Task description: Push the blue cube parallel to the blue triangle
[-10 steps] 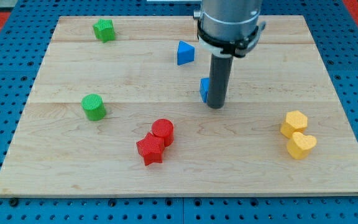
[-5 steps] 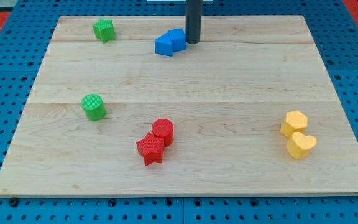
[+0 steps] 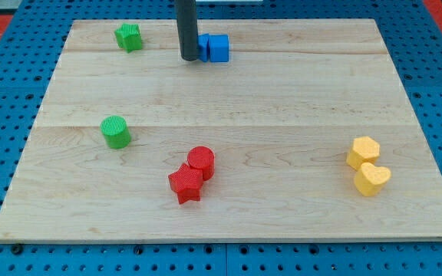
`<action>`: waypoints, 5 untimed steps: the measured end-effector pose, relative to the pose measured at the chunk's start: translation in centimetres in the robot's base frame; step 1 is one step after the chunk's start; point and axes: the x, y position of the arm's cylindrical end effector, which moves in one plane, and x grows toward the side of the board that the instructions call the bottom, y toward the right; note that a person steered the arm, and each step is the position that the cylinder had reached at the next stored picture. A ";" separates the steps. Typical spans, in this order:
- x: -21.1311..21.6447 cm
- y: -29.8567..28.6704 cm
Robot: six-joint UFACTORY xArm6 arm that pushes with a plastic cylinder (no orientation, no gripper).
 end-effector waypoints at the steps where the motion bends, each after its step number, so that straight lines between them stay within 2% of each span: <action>1: 0.0 1.5; 3: 1.0 4.2; 5: -0.7 4.9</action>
